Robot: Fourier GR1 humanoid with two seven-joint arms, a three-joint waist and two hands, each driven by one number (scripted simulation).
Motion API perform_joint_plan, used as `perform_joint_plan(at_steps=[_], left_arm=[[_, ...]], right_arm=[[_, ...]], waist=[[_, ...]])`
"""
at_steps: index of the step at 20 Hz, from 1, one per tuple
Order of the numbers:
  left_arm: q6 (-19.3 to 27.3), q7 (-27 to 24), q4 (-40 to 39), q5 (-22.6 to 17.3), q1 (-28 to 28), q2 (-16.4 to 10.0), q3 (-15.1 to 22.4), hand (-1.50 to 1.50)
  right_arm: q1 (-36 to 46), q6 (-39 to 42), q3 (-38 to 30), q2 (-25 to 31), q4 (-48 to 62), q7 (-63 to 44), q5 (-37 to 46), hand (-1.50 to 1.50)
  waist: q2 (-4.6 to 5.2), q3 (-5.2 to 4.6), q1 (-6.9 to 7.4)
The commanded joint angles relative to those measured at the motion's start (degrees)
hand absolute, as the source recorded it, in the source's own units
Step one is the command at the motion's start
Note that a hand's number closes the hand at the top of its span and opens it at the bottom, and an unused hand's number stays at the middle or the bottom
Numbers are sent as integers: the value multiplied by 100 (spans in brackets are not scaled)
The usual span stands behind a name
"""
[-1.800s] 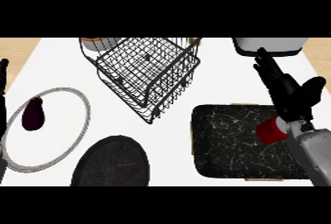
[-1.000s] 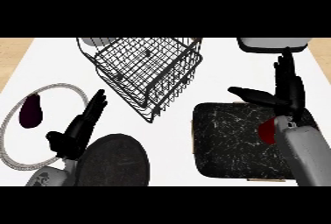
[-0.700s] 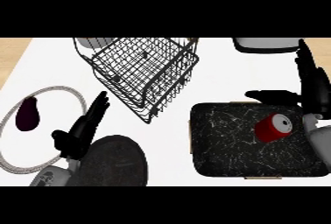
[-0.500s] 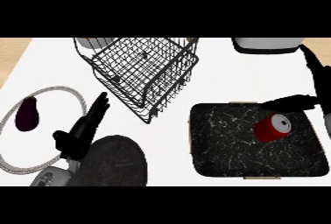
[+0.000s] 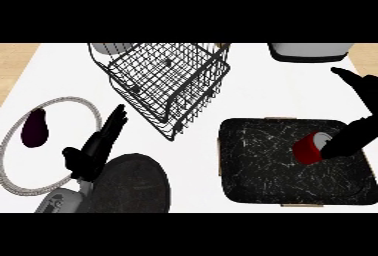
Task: Pick the can from the tray and place it in the tiered basket
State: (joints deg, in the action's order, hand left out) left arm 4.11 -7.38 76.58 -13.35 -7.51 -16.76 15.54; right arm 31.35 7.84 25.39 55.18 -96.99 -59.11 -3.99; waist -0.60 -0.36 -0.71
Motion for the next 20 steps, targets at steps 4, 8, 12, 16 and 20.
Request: perform_joint_plan(at_steps=[4, 8, 12, 16, 20], left_arm=[[-46, -91, 32, 120, 47, 90, -22, 0], [-164, -51, 60, 100, 86, 66, -55, 0], [-190, 109, -63, 50, -91, 80, -144, 0], [-157, 87, -256, 104, -329, 225, -188, 0], [-61, 193, 260, 211, 122, 219, -72, 0]], right_arm=[[235, 519, -59, 87, -842, -1779, -507, -150], [94, -45, 44, 52, -696, -1676, 238, -150], [19, 257, 447, 88, -614, -2066, 376, -150], [-210, 96, 532, -171, -307, -1988, 435, -150], [-578, -171, 364, -422, 230, -1401, 650, -150]], waist=[[33, 26, 54], [38, 30, 71], [46, 23, 73], [61, 27, 48], [55, 36, 108]])
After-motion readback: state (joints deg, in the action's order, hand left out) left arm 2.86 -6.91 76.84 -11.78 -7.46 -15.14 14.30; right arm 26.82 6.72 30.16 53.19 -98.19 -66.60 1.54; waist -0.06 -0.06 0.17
